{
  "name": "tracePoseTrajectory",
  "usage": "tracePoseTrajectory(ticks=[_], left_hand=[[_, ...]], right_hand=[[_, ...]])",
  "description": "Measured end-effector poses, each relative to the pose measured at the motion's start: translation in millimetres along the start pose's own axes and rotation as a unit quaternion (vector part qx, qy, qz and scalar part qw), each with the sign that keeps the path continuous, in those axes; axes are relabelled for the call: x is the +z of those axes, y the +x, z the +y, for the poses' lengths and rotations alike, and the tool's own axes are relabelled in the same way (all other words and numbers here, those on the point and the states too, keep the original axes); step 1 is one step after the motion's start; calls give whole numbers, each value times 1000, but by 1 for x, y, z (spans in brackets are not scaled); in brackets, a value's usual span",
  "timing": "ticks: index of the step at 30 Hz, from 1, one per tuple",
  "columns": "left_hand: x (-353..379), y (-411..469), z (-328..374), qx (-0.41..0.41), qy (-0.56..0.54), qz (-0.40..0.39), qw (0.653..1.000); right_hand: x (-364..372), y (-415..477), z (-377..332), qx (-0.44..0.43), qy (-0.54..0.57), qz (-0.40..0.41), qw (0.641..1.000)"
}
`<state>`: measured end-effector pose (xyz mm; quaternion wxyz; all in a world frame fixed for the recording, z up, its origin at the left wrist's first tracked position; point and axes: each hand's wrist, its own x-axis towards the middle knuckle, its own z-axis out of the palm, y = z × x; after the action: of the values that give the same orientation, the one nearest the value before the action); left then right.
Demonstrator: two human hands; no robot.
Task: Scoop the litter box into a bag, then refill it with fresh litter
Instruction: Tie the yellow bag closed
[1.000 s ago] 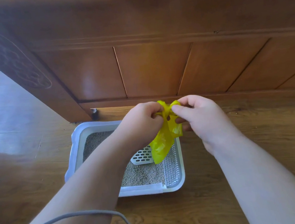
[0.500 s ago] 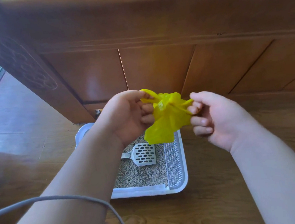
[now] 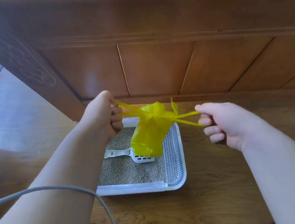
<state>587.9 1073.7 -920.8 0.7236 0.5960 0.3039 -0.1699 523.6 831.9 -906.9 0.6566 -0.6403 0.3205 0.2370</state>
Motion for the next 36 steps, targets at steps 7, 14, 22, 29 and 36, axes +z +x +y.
tracePoseTrajectory(ticks=[7, 14, 22, 29, 36], left_hand=[[-8, 12, -7, 9, 77, 109, 991], [0, -5, -2, 121, 222, -15, 967], [15, -22, -11, 256, 326, -120, 902], [28, -34, -18, 310, 288, -196, 885], [28, -39, -22, 365, 305, -207, 855]], right_hand=[[-1, 6, 6, -8, -130, 124, 984], [3, 8, 5, -166, -220, 104, 956], [18, 3, 9, -355, -292, 55, 886], [34, 7, 14, -372, -211, 6, 904], [41, 5, 17, -362, -129, -56, 921]])
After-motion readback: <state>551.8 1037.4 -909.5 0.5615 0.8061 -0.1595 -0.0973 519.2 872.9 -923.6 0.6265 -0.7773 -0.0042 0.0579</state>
